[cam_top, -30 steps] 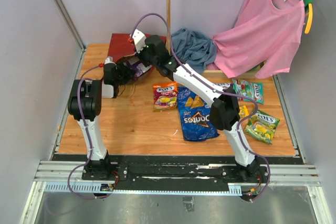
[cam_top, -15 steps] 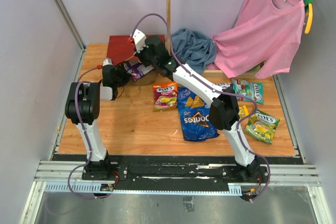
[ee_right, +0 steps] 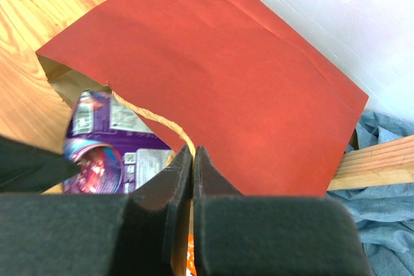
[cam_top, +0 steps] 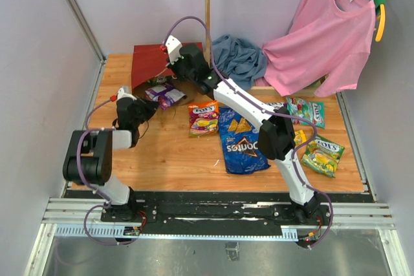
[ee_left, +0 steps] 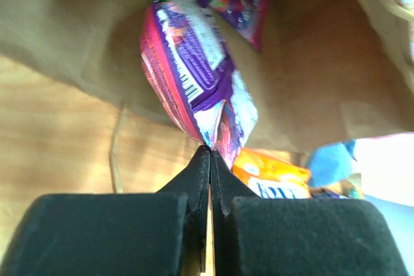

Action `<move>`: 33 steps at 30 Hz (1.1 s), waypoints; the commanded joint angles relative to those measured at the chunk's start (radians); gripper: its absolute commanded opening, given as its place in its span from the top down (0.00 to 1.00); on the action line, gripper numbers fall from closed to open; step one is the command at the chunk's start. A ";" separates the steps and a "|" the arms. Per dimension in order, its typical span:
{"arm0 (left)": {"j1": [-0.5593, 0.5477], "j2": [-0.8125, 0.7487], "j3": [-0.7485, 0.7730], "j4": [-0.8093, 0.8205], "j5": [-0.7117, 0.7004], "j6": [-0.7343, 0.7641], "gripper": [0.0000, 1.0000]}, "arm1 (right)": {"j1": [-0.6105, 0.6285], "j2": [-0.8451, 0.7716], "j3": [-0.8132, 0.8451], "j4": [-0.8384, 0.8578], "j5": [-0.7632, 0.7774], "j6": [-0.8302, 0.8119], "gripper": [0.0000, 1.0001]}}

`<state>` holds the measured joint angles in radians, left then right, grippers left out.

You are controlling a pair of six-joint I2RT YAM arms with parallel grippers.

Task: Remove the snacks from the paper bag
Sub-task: Take out the snack from the paper bag, then place the snack at the center of the board.

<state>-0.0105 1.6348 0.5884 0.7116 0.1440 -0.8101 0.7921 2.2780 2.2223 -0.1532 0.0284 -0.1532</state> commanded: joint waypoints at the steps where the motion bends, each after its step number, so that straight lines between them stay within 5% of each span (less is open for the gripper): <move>1: -0.009 -0.196 -0.133 0.098 0.019 -0.129 0.99 | -0.014 0.002 0.019 0.035 0.028 0.038 0.99; 9: -0.014 -0.744 -0.157 -0.468 -0.252 -0.114 0.99 | -0.013 -0.037 -0.030 0.057 0.016 0.050 0.99; 14: -0.014 -0.956 0.001 -0.829 -0.467 -0.073 1.00 | -0.011 -0.056 -0.047 0.061 -0.008 0.068 0.99; 23: -0.013 -0.682 0.380 -1.504 -0.826 -0.319 0.99 | 0.002 -0.069 -0.062 0.056 -0.019 0.076 0.99; 33: 0.033 -0.648 0.354 -1.522 -0.891 -0.447 0.99 | 0.006 -0.106 -0.135 0.074 -0.025 0.059 0.99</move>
<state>-0.0029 1.0306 0.9344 -0.7990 -0.6296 -1.1854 0.7921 2.2311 2.1117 -0.1165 0.0082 -0.0937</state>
